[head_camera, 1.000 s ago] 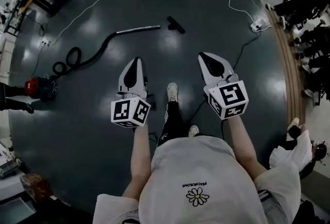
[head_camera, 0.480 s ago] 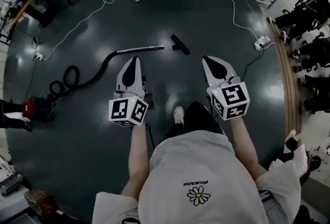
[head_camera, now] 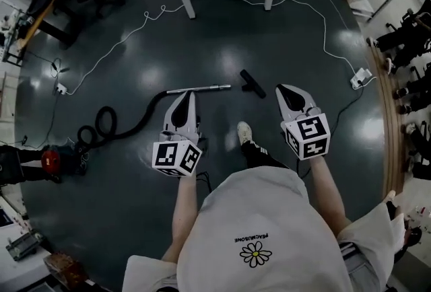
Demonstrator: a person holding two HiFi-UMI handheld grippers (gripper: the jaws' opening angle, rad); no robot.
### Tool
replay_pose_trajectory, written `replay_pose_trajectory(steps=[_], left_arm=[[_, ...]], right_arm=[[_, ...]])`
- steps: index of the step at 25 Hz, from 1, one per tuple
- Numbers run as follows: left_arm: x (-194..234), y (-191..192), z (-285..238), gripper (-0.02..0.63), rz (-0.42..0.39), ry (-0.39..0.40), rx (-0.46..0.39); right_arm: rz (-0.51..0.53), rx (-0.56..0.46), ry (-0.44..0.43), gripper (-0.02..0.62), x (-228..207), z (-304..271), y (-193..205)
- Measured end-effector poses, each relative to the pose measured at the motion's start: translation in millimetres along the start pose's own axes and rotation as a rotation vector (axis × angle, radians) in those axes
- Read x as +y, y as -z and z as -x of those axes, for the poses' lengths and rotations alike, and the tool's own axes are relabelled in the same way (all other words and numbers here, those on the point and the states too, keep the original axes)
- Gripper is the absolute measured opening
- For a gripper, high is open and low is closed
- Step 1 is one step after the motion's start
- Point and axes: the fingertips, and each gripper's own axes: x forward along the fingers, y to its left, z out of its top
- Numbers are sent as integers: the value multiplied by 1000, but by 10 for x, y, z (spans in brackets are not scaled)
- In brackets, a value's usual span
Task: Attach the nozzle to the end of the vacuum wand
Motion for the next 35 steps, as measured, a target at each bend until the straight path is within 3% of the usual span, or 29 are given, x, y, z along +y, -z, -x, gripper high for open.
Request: replay_pose_trajectory(steps=[7, 13, 19, 22, 24, 26, 27, 30, 35], left_arm=[[488, -199, -952, 3, -39, 18, 24], [795, -361, -1468, 3, -65, 59, 40], [1018, -379, -1888, 3, -273, 221, 169], [1051, -74, -2122, 61, -448, 347, 298], [1108, 537, -2182, 95, -657, 524, 456], [1389, 1550, -2187, 154, -873, 734, 674], [1631, 2132, -2217, 201, -942, 819, 781], [2481, 3936, -2365, 243, -1018, 953, 1005], [3622, 6715, -2601, 252, -1020, 1016, 1202]], right_arm=[[23, -15, -45, 6, -320, -1159, -592], [25, -9, -47, 6, -370, -1628, -900], [98, 10, -60, 8, -488, -1996, -1113], [184, 76, -153, 71, -573, -2240, -968], [301, 152, -254, 108, -585, -2440, -638], [450, 247, -356, 143, -669, -2756, -34], [514, 289, -399, 149, -744, -2996, 369], [622, 378, -504, 149, -932, -3873, 1919], [685, 489, -630, 161, -1112, -5195, 4701]])
